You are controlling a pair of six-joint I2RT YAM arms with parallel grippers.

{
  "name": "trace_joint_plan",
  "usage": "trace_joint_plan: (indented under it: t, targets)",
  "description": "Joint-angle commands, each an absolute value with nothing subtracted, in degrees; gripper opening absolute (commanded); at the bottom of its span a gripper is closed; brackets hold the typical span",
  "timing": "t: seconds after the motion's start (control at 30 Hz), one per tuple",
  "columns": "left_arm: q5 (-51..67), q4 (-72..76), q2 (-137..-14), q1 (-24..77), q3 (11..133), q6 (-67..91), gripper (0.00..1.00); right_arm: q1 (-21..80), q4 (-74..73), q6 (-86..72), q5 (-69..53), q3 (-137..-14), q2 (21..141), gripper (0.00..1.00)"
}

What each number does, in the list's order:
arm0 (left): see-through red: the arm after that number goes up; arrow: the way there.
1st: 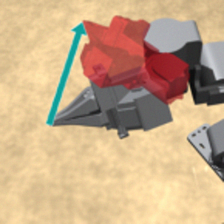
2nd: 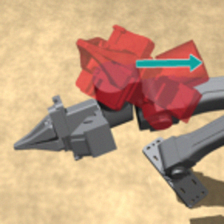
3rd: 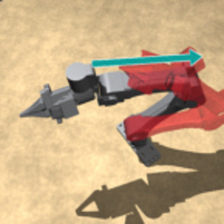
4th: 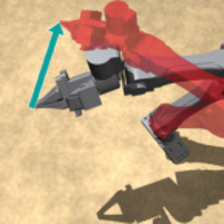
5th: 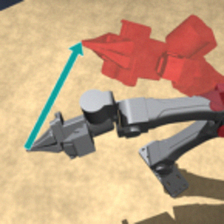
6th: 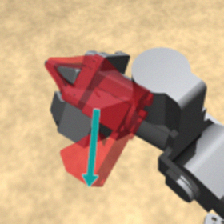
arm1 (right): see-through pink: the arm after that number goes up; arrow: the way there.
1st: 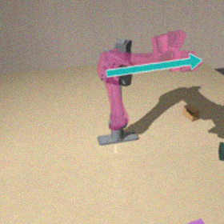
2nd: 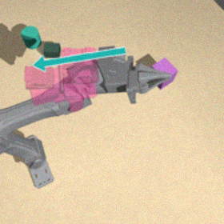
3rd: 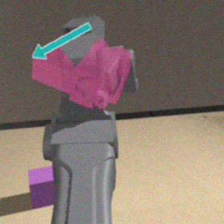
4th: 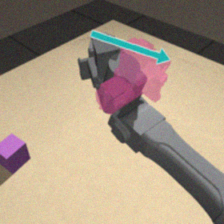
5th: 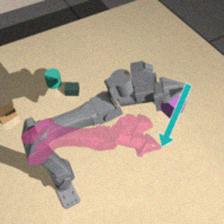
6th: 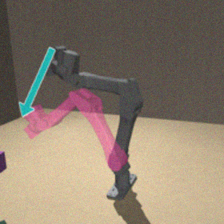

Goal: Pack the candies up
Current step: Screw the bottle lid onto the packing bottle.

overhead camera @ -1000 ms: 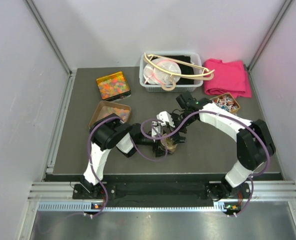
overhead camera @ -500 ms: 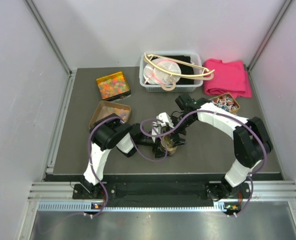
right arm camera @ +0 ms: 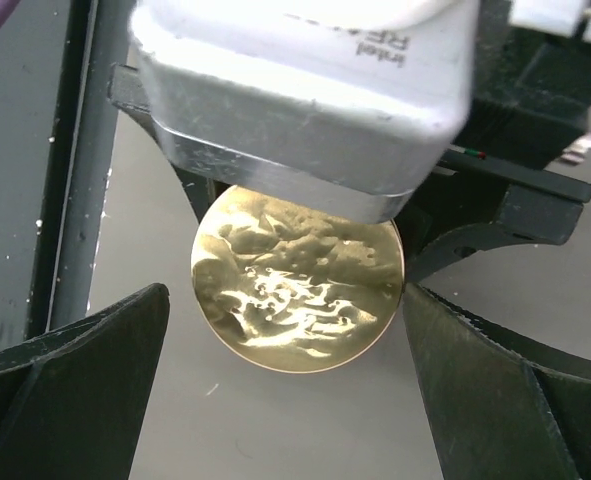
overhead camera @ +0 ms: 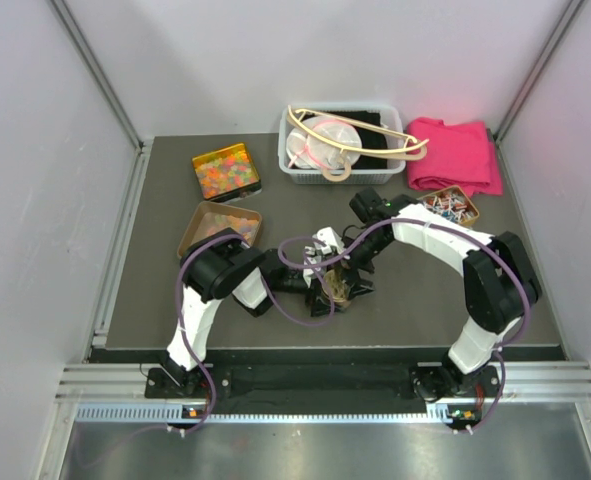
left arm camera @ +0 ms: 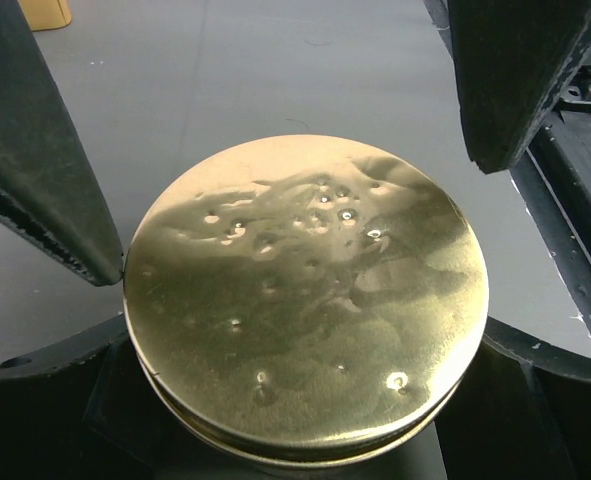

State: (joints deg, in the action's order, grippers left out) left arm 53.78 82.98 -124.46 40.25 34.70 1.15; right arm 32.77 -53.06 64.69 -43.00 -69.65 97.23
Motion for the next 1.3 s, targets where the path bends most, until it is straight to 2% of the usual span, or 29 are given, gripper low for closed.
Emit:
trace_joint_plan:
  t: [0.0, 0.57, 0.73, 0.77, 0.8, 0.9, 1.17, 1.27]
  targets:
    - [51.50, 97.30, -125.42, 39.99, 33.22, 1.14, 0.32, 32.78, -49.76, 63.37, -44.12, -69.53, 97.56, 0.99]
    - [51.33, 97.30, -125.42, 39.99, 33.22, 1.14, 0.32, 35.24, -43.33, 58.63, -40.96, -65.83, 96.06, 0.98]
    - [50.98, 97.38, -125.42, 39.99, 33.31, 0.97, 0.32, 35.33, -41.76, 55.47, -40.52, -65.57, 95.45, 0.88]
    - [50.80, 97.38, -125.42, 39.99, 33.31, 0.97, 0.32, 35.42, -41.40, 54.76, -40.52, -65.48, 95.28, 0.84]
    - [50.19, 97.38, -125.42, 40.08, 33.22, 0.88, 0.32, 35.33, -41.22, 54.06, -40.69, -65.57, 95.27, 0.75]
    - [47.82, 97.30, -125.33, 39.99, 32.87, 0.44, 0.31, 35.42, -41.05, 51.60, -41.39, -65.74, 95.45, 0.68]
    - [39.38, 97.38, -124.81, 40.08, 31.64, -3.77, 0.31, 35.86, -32.80, 37.81, -38.42, -61.79, 92.56, 0.59]
    - [36.23, 97.38, -124.45, 40.08, 31.20, -4.83, 0.31, 37.26, -29.28, 33.23, -35.17, -60.12, 91.41, 0.52]
